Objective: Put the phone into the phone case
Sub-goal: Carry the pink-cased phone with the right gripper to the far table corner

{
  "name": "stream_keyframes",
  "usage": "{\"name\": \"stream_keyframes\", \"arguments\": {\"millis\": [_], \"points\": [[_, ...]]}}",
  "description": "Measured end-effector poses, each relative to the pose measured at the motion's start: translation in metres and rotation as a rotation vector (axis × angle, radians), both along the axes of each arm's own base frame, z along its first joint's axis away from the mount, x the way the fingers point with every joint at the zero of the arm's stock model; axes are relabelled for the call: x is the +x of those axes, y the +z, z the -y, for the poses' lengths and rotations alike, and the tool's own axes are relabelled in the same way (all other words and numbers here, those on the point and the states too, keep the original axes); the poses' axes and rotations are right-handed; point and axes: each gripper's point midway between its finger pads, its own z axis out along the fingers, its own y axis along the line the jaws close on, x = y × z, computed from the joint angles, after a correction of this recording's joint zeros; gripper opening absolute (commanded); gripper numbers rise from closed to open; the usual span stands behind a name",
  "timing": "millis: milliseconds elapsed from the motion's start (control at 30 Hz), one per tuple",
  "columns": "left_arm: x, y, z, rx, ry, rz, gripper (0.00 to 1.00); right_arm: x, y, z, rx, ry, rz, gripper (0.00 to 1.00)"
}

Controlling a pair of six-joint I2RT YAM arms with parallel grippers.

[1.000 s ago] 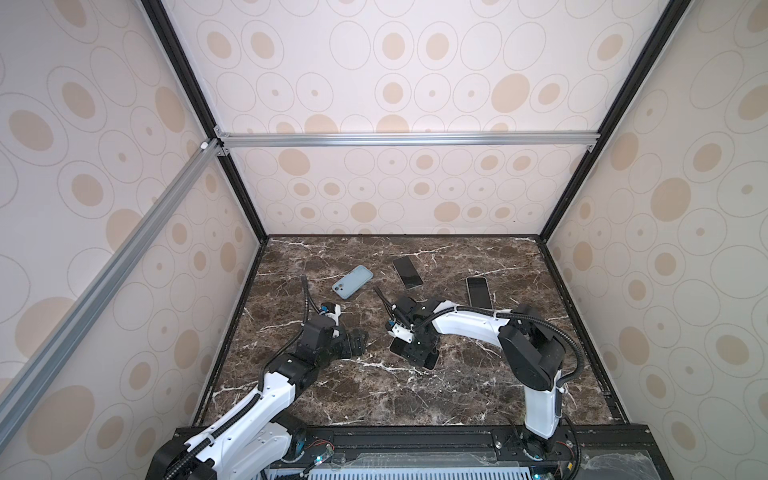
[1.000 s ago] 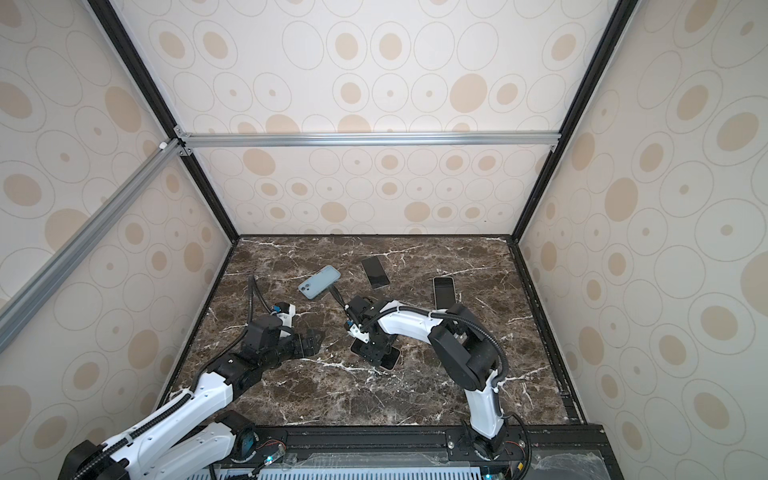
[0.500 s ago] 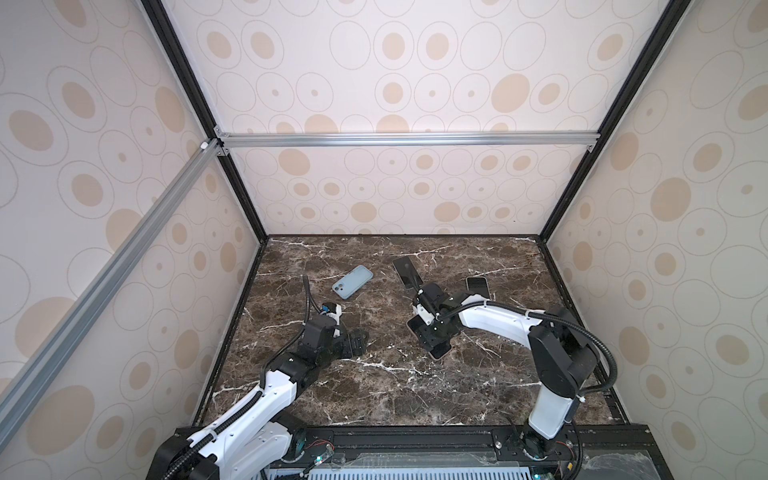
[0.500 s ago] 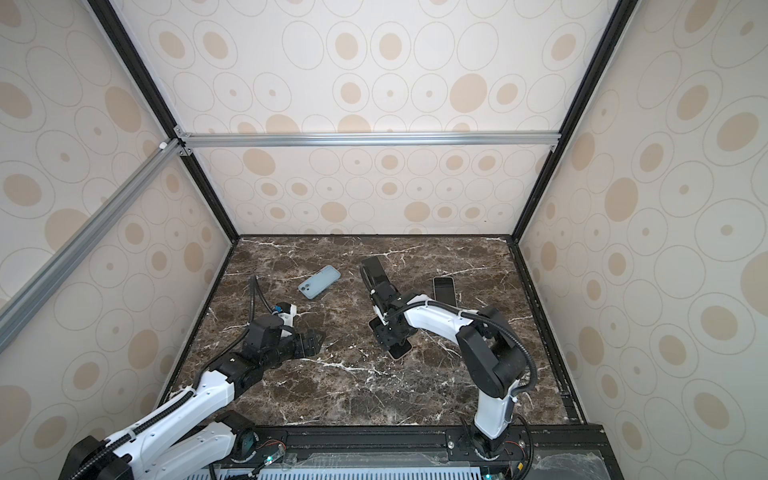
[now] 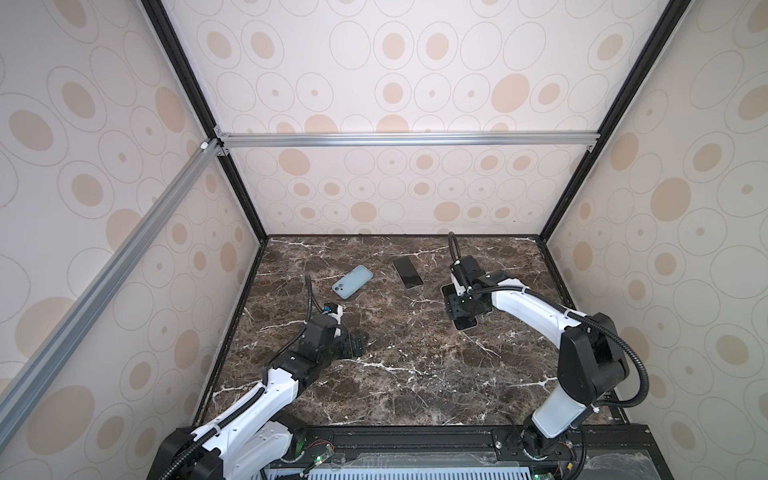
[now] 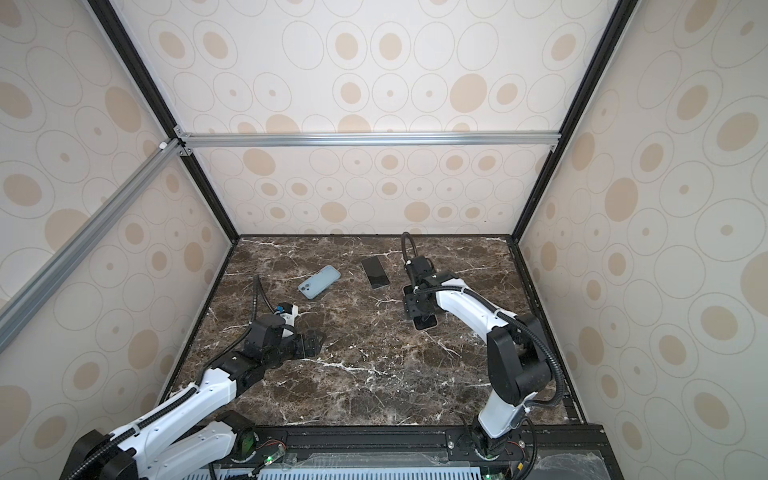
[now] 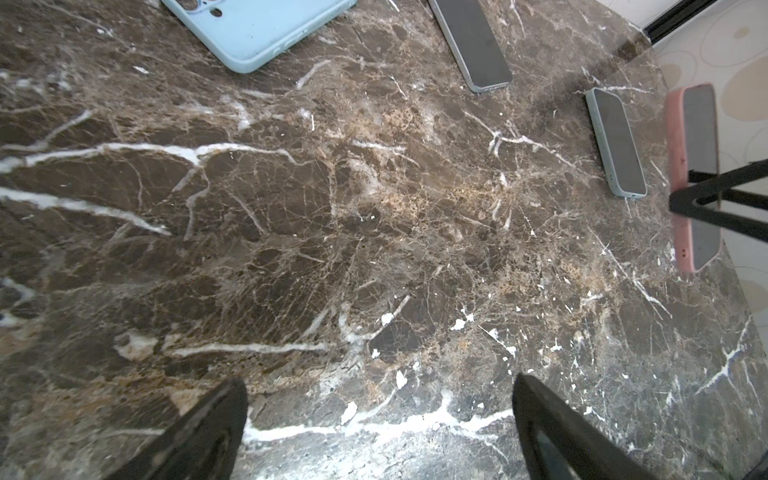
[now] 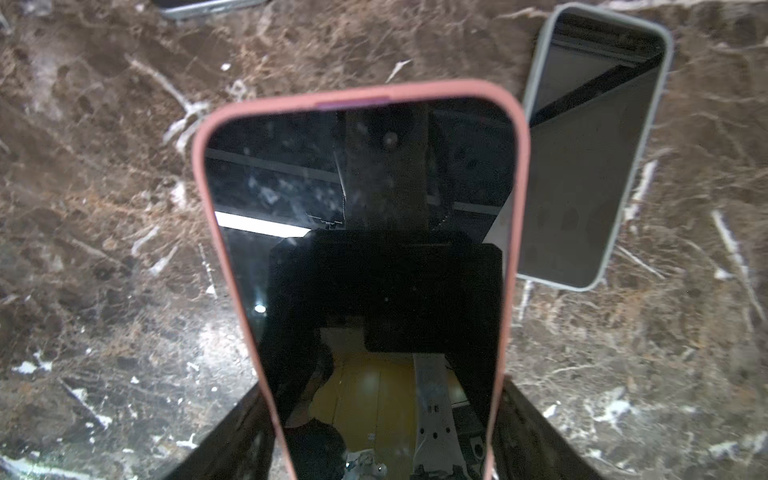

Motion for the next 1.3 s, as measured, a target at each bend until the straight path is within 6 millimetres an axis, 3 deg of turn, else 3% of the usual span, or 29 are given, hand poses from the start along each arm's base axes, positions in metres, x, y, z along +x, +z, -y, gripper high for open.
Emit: {"name": "stream_keyframes", "arguments": {"millis": [267,567,867,1300], "points": [[0.0,0.0,0.001,0.008,-0.014,0.001,0.99,0.027,0.018,0.053,-0.057,-0.111,0.042,0.22],[0.004,0.01,-0.002,0.031,-0.01,0.028,1.0,0.047,0.001,0.113,-0.117,-0.218,-0.015,0.22],[0.006,0.013,-0.008,0.058,0.008,0.043,1.0,0.07,-0.008,0.141,-0.126,-0.271,-0.031,0.22],[0.006,0.013,-0.013,0.08,0.029,0.045,1.0,0.08,-0.054,0.169,-0.165,-0.308,-0.131,0.26]]}}
